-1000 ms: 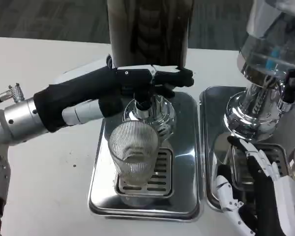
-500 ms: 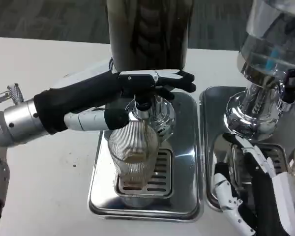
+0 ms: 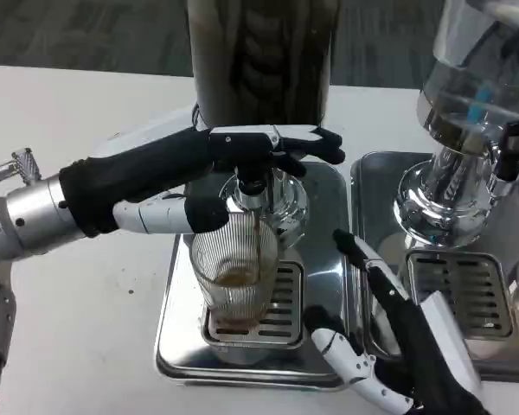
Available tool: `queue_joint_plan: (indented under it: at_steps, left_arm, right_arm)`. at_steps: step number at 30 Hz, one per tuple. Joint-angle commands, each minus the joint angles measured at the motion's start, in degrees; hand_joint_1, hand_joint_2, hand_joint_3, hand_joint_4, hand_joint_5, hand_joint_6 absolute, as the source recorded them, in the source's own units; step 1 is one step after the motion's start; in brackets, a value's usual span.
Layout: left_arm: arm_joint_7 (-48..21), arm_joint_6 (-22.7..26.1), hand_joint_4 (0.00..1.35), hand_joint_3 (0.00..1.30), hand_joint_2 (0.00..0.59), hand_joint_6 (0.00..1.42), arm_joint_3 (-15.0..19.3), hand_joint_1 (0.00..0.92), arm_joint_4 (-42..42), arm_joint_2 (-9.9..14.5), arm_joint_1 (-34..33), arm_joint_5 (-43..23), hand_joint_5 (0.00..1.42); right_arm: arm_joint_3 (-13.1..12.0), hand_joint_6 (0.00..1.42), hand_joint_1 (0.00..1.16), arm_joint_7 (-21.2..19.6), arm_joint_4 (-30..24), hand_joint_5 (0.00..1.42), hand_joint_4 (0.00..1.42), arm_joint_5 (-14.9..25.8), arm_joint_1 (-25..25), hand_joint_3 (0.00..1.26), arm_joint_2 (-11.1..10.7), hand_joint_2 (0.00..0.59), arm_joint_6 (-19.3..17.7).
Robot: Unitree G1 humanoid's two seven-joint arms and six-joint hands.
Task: Grasp the cup under the faucet to collect the drink, then remove the cup.
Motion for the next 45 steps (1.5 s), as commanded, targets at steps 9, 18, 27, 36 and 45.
queue_joint_plan:
  at_steps: [9, 18, 27, 36, 45]
  left_arm:
    - [-0.98, -0.62, 0.10, 0.23, 0.088, 0.23, -1.38, 0.000, -1.09, 0.89, 2.32, 0.57, 0.11]
    - [-0.62, -0.50, 0.10, 0.24, 0.090, 0.23, -1.55, 0.000, -2.17, 1.35, 3.15, 0.42, 0.11]
    - [0.10, -0.17, 0.10, 0.24, 0.095, 0.24, -1.74, 0.000, -3.79, 1.85, 4.29, 0.04, 0.11]
    - [0.66, -1.31, 0.10, 0.24, 0.096, 0.24, -1.95, 0.000, -4.75, 2.43, 4.84, 0.81, 0.11]
    - [2.00, -3.94, 0.11, 0.25, 0.096, 0.24, -2.33, 0.000, -4.48, 3.00, 4.79, 2.67, 0.11]
  right_arm:
    - [0.94, 0.00, 0.47, 3.10, 1.95, 0.00, 0.00, -2.26, -3.41, 0.00, -0.23, 0.213, 1.04]
    - [1.98, 0.00, 0.51, 3.33, 2.49, 0.00, 0.00, -3.59, -4.83, 0.00, 0.80, 0.222, 2.97]
    - [2.43, 0.00, 0.51, 3.24, 2.69, 0.00, 0.00, -4.51, -6.02, 0.00, 1.40, 0.221, 4.90]
    - [2.68, 0.00, 0.51, 3.18, 2.73, 0.00, 0.00, -4.19, -6.30, 0.00, 1.63, 0.218, 5.45]
    - [2.50, 0.00, 0.48, 2.88, 2.17, 0.00, 0.00, -4.00, -5.40, 0.00, 2.19, 0.233, 5.67]
